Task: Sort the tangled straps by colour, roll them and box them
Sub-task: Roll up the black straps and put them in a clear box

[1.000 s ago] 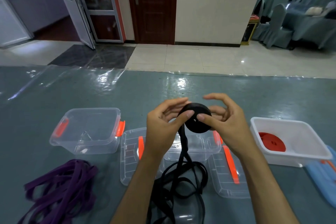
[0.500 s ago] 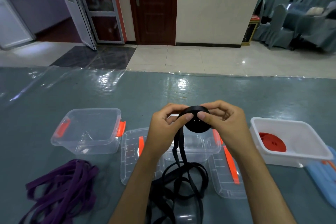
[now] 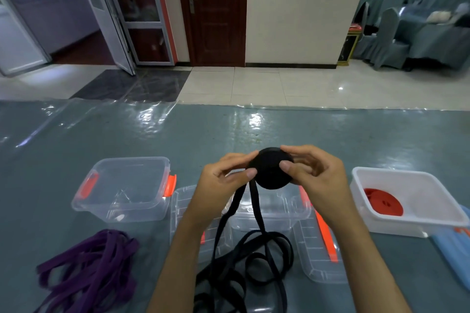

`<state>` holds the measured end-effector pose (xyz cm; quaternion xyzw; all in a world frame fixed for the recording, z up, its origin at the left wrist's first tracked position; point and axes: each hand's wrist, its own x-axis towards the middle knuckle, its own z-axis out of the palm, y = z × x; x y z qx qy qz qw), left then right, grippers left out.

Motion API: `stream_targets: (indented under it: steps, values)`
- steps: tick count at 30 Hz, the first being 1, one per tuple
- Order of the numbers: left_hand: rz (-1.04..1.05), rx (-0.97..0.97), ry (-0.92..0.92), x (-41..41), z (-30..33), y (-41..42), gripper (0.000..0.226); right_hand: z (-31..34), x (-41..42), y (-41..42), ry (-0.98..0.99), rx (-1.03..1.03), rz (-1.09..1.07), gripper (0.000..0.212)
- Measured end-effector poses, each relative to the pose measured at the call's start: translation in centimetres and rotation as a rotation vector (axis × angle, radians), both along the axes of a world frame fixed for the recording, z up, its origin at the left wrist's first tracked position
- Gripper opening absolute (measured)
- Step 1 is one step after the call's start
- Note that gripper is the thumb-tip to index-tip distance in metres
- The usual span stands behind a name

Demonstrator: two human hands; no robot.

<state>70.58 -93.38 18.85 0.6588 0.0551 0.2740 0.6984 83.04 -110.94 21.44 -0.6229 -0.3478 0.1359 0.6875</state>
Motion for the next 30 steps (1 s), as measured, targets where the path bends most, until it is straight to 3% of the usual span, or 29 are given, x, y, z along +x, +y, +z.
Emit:
stream_targets:
  steps: [2, 6, 9, 16, 19, 22, 27, 30]
  values:
    - [0.004, 0.009, -0.001, -0.2, -0.1, 0.1, 0.031, 0.0, -0.1, 0.1, 0.031, 0.003, 0.003, 0.020]
    - [0.075, 0.024, 0.005, 0.1, 0.2, -0.1, 0.027, 0.0, 0.2, -0.1, 0.087, -0.062, 0.127, 0.034]
    - [0.037, -0.031, -0.004, 0.0, 0.0, -0.4, 0.024, 0.5, 0.5, -0.5, 0.017, -0.069, 0.147, 0.046]
    - [0.008, -0.041, -0.040, 0.7, 1.2, -0.2, 0.034, 1.0, 0.1, -0.1, 0.014, 0.035, 0.036, 0.025]
    - [0.057, -0.003, -0.093, 1.3, 2.2, -0.2, 0.028, 2.0, 0.4, 0.0, 0.041, -0.044, 0.125, 0.035]
    - [0.075, 0.022, -0.126, 1.7, 3.2, -0.5, 0.021, 3.3, 0.4, 0.0, -0.062, -0.048, 0.118, 0.048]
    - [0.010, 0.103, -0.109, 2.1, 5.3, -0.2, 0.030, 4.0, 0.4, 0.4, -0.115, 0.061, -0.042, 0.031]
    - [0.093, 0.163, -0.185, 2.2, 6.8, -0.4, 0.024, 4.4, 0.3, 0.5, -0.074, 0.059, 0.009, 0.036]
